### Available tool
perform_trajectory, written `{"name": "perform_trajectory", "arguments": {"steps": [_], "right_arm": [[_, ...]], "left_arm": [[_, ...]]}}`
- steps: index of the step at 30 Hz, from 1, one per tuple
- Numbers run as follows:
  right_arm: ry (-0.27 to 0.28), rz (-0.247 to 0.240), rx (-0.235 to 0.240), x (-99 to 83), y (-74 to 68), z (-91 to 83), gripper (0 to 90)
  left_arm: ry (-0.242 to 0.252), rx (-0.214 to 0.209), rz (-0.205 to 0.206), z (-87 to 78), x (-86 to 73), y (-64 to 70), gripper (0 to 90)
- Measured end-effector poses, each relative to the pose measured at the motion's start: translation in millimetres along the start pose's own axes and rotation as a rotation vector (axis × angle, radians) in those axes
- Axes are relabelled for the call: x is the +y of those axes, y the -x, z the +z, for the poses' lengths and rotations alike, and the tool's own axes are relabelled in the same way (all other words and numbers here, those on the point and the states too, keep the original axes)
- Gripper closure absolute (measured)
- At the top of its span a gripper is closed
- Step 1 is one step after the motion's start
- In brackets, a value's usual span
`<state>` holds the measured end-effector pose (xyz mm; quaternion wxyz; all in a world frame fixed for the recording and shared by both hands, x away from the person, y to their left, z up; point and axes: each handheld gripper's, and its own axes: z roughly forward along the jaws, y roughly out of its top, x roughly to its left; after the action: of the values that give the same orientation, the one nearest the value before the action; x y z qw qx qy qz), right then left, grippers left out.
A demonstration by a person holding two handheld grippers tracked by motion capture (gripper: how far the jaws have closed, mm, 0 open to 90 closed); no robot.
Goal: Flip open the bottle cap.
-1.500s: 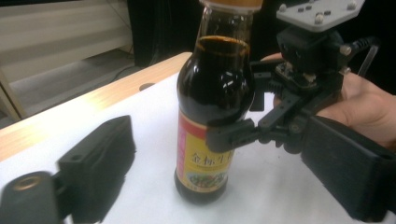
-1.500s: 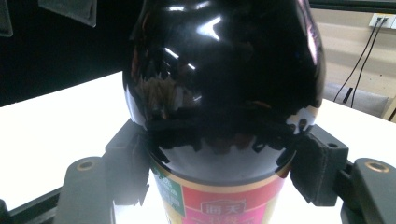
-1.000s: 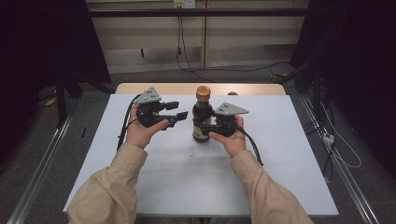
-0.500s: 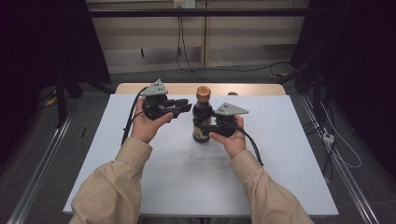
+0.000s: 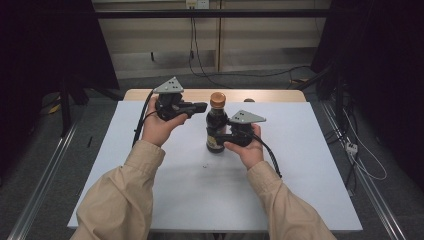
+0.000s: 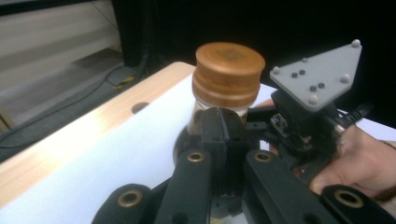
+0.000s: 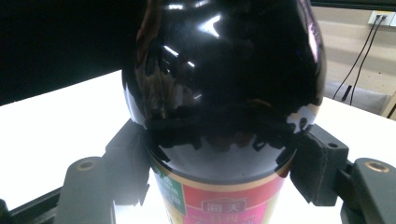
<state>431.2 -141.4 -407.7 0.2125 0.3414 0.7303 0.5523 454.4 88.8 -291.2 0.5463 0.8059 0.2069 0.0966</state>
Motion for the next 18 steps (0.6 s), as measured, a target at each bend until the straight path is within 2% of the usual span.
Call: {"name": "perform_trajectory", "arguments": {"steps": [5, 10, 18], "right_arm": [[0.002, -0.001, 0.001, -0.2, 0.2, 0.0, 30.5], [-0.001, -0.006, 0.002, -0.1, 0.1, -0.1, 30.6], [-0.002, -0.006, 0.004, -0.2, 0.4, 0.2, 30.7]], "left_arm": [[0.003, -0.004, -0.02, 1.2, 5.1, -1.0, 90.0], [-0.022, -0.008, -0.022, 4.5, 6.4, -0.9, 90.0], [-0.024, -0.023, -0.017, 5.7, 9.7, -0.2, 90.0]]}}
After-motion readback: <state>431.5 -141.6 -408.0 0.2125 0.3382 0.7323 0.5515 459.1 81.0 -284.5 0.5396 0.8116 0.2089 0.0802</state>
